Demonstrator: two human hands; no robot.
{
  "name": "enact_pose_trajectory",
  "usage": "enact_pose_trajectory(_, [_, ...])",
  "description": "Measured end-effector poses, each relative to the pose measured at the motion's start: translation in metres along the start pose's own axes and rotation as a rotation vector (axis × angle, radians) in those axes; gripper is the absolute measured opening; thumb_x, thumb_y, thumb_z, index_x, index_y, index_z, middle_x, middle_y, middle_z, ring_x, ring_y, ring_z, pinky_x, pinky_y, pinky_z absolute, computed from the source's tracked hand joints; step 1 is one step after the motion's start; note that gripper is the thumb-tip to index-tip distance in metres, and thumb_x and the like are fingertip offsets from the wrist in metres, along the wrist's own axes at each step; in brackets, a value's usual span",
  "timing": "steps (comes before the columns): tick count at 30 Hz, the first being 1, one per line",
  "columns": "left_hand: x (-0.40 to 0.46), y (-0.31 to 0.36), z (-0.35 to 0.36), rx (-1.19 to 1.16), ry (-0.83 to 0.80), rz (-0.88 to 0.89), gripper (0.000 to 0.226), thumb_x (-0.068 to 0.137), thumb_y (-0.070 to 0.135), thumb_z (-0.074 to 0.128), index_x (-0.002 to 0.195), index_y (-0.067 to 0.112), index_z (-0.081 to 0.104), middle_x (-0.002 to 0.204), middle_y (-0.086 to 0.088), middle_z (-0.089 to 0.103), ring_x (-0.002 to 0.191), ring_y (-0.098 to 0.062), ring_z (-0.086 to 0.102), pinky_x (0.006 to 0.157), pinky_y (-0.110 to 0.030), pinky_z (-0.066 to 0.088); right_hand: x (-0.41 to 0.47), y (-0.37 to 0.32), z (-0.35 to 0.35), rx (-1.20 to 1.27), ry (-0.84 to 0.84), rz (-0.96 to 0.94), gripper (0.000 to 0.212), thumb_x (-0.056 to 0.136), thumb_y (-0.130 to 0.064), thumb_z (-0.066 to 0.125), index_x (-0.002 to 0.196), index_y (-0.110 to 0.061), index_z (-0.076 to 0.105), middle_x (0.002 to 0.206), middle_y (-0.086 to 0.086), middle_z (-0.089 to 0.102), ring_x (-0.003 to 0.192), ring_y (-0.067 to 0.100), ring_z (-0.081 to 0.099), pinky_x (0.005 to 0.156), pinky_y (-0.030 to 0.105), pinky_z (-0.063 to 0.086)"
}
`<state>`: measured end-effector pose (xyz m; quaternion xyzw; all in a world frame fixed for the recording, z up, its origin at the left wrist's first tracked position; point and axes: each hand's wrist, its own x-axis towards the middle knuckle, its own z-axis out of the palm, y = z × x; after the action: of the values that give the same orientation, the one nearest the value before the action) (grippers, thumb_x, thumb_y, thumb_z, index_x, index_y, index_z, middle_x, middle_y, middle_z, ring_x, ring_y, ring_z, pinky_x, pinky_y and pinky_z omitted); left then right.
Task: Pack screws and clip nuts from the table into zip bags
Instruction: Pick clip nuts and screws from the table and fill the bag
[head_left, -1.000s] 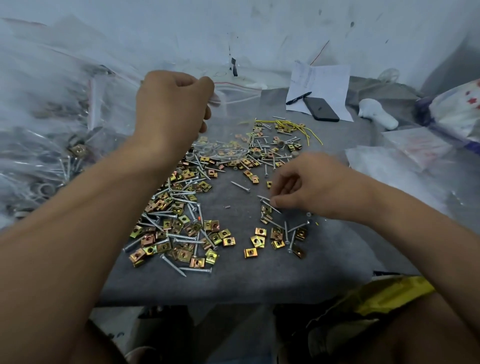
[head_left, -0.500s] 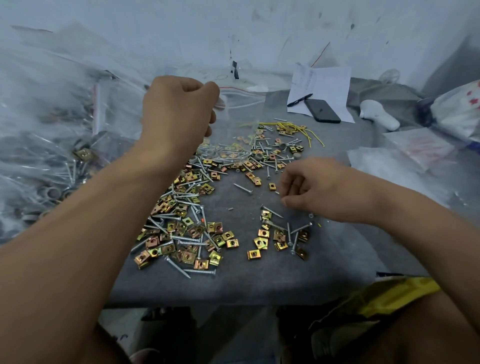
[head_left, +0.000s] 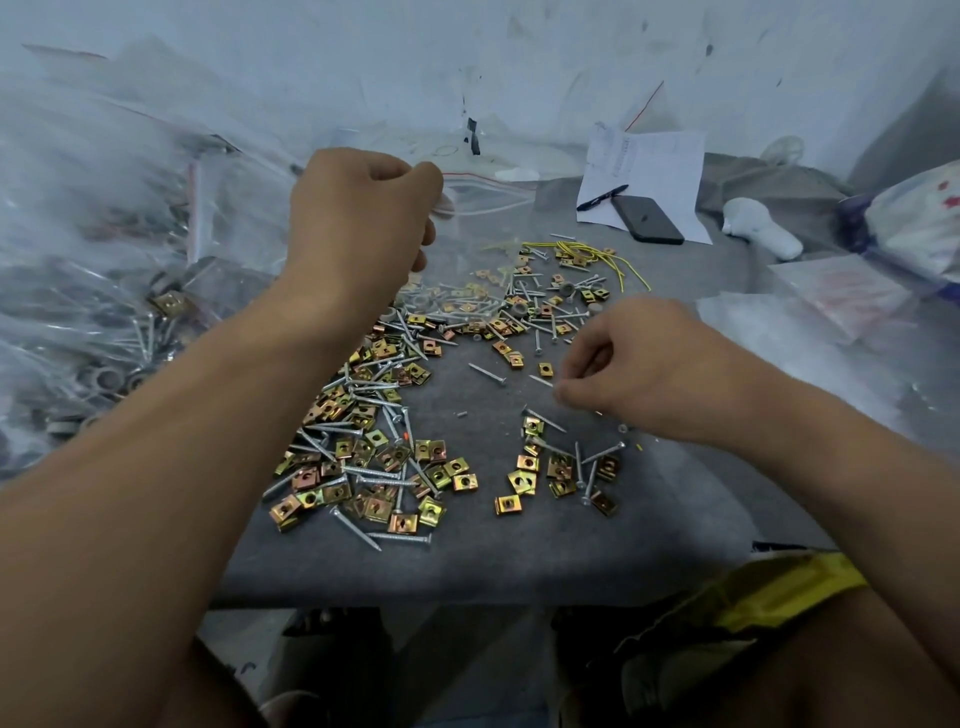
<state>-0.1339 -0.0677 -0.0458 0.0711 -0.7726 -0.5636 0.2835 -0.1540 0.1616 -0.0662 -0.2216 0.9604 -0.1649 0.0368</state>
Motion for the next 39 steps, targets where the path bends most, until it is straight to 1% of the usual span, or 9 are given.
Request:
enact_pose_trajectory(7, [0.000, 0.000, 0.000, 0.000, 0.006, 0.002, 0.024, 0.092, 0.019, 0.062, 0.079, 0.009, 0.080, 0.059, -0.003, 0.063, 0.047, -0.017, 0.054, 0.053, -0.032, 0.044, -0.010, -0.007, 0.006, -0.021, -0.151, 0.062, 0.015, 0.084, -0.036, 0.084, 0.072, -0.028, 0.078, 0.067, -0.016, 0.073, 0.065, -0.003, 0.068, 0.057, 0.018, 0.050])
enact_pose_trajectory(12, [0.001, -0.002, 0.000, 0.012, 0.008, 0.006, 0.025, 0.092, 0.020, 0.063, 0.078, 0.009, 0.080, 0.057, -0.001, 0.063, 0.048, -0.017, 0.055, 0.049, -0.028, 0.043, -0.008, -0.017, 0.009, -0.225, -0.169, -0.013, 0.018, 0.086, -0.034, 0.075, 0.075, -0.021, 0.078, 0.071, -0.005, 0.075, 0.069, 0.010, 0.071, 0.069, 0.035, 0.063])
enact_pose_trajectory(15, [0.000, -0.002, 0.000, 0.041, -0.011, 0.009, 0.025, 0.094, 0.021, 0.064, 0.078, 0.011, 0.080, 0.060, -0.003, 0.065, 0.049, -0.017, 0.056, 0.049, -0.028, 0.044, -0.004, -0.007, -0.002, -0.019, -0.179, -0.112, 0.013, 0.086, -0.030, 0.078, 0.077, -0.021, 0.078, 0.071, -0.006, 0.074, 0.063, 0.003, 0.067, 0.064, 0.031, 0.060])
enact_pose_trajectory(18, [-0.003, 0.003, 0.002, 0.124, -0.027, 0.073, 0.027, 0.095, 0.024, 0.063, 0.082, 0.005, 0.078, 0.068, -0.017, 0.068, 0.051, -0.022, 0.055, 0.047, -0.030, 0.044, -0.002, 0.009, -0.027, 0.336, 0.154, -0.350, 0.006, 0.087, -0.024, 0.081, 0.087, -0.022, 0.076, 0.074, 0.003, 0.071, 0.062, 0.009, 0.057, 0.060, 0.031, 0.052])
enact_pose_trajectory(21, [-0.013, 0.012, 0.011, 0.279, -0.084, 0.230, 0.029, 0.097, 0.026, 0.062, 0.085, 0.005, 0.077, 0.073, -0.018, 0.070, 0.067, -0.036, 0.066, 0.059, -0.043, 0.055, -0.005, 0.013, -0.041, 0.381, 0.491, -0.526, 0.010, 0.091, -0.029, 0.078, 0.094, -0.022, 0.073, 0.082, 0.002, 0.068, 0.068, 0.020, 0.058, 0.062, 0.034, 0.052])
enact_pose_trajectory(25, [-0.022, 0.021, 0.023, 0.318, -0.133, 0.288, 0.027, 0.098, 0.024, 0.064, 0.081, 0.006, 0.076, 0.070, -0.011, 0.069, 0.071, -0.030, 0.066, 0.067, -0.046, 0.056, -0.003, -0.003, -0.035, 0.553, 0.569, -0.509, 0.010, 0.091, -0.021, 0.079, 0.095, -0.014, 0.073, 0.081, 0.008, 0.068, 0.070, 0.029, 0.056, 0.062, 0.035, 0.051])
enact_pose_trajectory(32, [-0.024, 0.023, 0.020, 0.276, -0.137, 0.292, 0.026, 0.099, 0.025, 0.062, 0.084, 0.012, 0.079, 0.068, -0.004, 0.069, 0.069, -0.023, 0.065, 0.065, -0.041, 0.054, 0.014, -0.009, -0.038, 0.084, 0.618, -0.478, 0.005, 0.086, -0.025, 0.076, 0.088, -0.021, 0.073, 0.078, -0.006, 0.056, 0.068, 0.004, 0.048, 0.067, 0.031, 0.042])
enact_pose_trajectory(35, [-0.022, 0.021, 0.019, 0.310, -0.134, 0.323, 0.023, 0.098, 0.025, 0.064, 0.084, 0.016, 0.080, 0.065, 0.004, 0.068, 0.061, -0.012, 0.060, 0.062, -0.031, 0.049, 0.018, -0.011, -0.037, -0.059, 0.555, -0.438, 0.006, 0.086, -0.032, 0.072, 0.087, -0.027, 0.072, 0.078, -0.010, 0.056, 0.076, 0.011, 0.054, 0.072, 0.039, 0.048])
enact_pose_trajectory(39, [-0.022, 0.021, 0.019, 0.404, -0.160, 0.441, 0.020, 0.097, 0.024, 0.065, 0.085, 0.018, 0.081, 0.070, 0.007, 0.070, 0.065, -0.009, 0.061, 0.065, -0.031, 0.049, 0.018, -0.016, -0.034, -0.116, 0.522, -0.373, 0.007, 0.086, -0.038, 0.071, 0.087, -0.032, 0.073, 0.077, -0.012, 0.054, 0.079, 0.010, 0.053, 0.070, 0.030, 0.035])
